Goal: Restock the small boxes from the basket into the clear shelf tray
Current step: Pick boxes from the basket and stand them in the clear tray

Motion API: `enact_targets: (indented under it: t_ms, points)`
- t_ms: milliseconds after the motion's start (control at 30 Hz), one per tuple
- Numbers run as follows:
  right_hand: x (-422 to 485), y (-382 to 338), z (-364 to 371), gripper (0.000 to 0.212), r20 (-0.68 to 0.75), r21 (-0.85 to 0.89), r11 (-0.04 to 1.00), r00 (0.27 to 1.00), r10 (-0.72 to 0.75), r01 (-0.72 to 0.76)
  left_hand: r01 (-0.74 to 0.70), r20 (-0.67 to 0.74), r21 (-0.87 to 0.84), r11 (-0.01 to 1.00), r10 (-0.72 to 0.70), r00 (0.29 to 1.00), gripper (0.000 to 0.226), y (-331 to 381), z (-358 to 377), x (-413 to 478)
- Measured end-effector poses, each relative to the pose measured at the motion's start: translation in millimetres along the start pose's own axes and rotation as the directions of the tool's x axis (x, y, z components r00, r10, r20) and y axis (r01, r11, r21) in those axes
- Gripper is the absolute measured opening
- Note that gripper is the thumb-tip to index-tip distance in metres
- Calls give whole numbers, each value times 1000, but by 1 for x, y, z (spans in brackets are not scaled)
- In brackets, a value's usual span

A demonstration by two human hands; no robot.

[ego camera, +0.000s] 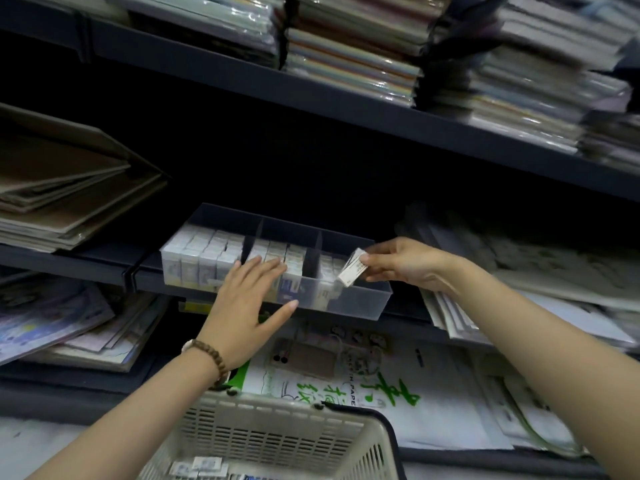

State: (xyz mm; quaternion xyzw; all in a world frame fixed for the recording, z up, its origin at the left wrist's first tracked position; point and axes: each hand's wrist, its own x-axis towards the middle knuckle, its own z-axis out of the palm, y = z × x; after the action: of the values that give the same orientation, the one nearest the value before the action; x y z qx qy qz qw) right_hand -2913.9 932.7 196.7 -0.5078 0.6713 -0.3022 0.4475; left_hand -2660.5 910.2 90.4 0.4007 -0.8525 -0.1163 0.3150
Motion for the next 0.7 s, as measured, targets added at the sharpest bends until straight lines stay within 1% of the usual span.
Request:
enact_targets:
  t_ms: [133, 267, 367, 467, 533, 700]
  points:
    - [9, -5, 2, 32, 27, -24, 999, 999, 28, -27, -4, -18, -12, 1000, 4, 1000, 69, -5, 4, 0]
    - [8, -7, -3, 33, 33, 41, 998, 999, 42, -44, -19, -13, 15, 1000, 19, 1000, 74, -7, 6, 1]
    - [6, -5, -1, 34, 34, -52, 999, 999, 8, -6, -11, -11, 20, 1000, 12, 1000, 74, -7, 6, 1]
    - [5, -3, 2, 35, 5, -148, 985, 996, -84, 84, -14, -21, 22, 1000, 14, 1000, 75, -7, 6, 1]
    - [3, -2, 1, 35, 8, -183, 975, 992, -125, 124, -15, -19, 23, 1000, 15, 1000, 75, -6, 6, 1]
    - [3, 1, 2, 38, 5, -236, 962, 990, -144, 141, -11, -19, 26, 1000, 12, 1000, 76, -5, 5, 1]
